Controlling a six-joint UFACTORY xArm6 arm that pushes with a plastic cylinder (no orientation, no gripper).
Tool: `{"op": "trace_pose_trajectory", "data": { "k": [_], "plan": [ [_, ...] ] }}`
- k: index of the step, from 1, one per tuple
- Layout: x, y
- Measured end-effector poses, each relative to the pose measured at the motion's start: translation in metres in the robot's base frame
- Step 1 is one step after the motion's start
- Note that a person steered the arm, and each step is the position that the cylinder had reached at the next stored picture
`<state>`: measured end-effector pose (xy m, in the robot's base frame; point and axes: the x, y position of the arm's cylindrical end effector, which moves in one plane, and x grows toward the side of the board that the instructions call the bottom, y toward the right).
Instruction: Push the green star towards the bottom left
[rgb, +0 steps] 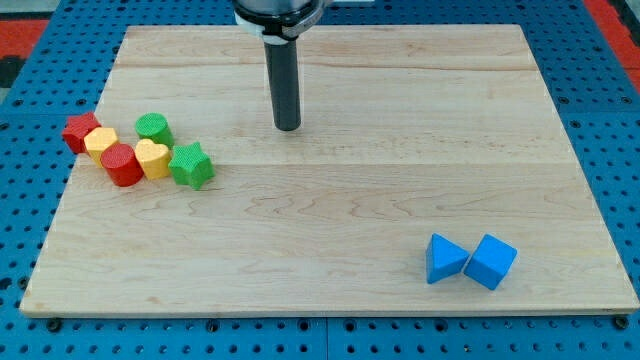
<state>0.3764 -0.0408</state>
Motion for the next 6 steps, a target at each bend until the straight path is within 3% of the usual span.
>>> {"op": "trace_pose_trajectory", "data": {
  "k": [1, 3, 6],
  "plan": [
    [-0.023, -0.017],
    [-0.011, -0.068],
    [0.098, -0.101]
  ]
}}
